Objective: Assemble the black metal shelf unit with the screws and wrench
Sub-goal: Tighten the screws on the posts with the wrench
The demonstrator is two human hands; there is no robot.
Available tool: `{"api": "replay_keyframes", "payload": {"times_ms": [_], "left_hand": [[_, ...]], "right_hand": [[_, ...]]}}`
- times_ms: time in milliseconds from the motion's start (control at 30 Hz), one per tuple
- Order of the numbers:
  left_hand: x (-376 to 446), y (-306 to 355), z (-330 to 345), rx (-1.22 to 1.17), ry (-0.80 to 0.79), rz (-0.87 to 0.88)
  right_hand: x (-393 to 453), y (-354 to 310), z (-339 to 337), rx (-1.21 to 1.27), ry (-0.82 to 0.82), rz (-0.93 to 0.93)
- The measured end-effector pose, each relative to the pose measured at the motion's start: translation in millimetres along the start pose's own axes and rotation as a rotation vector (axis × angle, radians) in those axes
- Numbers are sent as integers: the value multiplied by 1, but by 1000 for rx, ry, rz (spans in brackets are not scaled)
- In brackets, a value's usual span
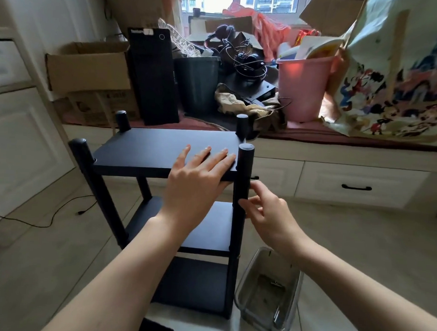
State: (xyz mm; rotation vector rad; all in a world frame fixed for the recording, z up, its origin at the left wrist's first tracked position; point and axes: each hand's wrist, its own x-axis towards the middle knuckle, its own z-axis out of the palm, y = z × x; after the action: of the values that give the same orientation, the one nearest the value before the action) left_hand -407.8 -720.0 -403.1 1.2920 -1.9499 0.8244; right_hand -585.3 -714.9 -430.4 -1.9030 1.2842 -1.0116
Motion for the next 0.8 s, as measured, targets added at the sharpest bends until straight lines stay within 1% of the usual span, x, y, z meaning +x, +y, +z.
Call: {"api": "replay_keyframes", "payload": {"times_ms": [100, 233, 800], "left_hand": [[-3, -6, 2, 17, 39, 38], [-4, -12, 3, 45, 48, 76], [-2, -11, 5, 25, 60, 97]], "right_hand": [[6, 1, 3, 0, -20, -13], [10, 5, 6, -34, -45, -38], [12, 6, 2, -19, -108, -44]]}}
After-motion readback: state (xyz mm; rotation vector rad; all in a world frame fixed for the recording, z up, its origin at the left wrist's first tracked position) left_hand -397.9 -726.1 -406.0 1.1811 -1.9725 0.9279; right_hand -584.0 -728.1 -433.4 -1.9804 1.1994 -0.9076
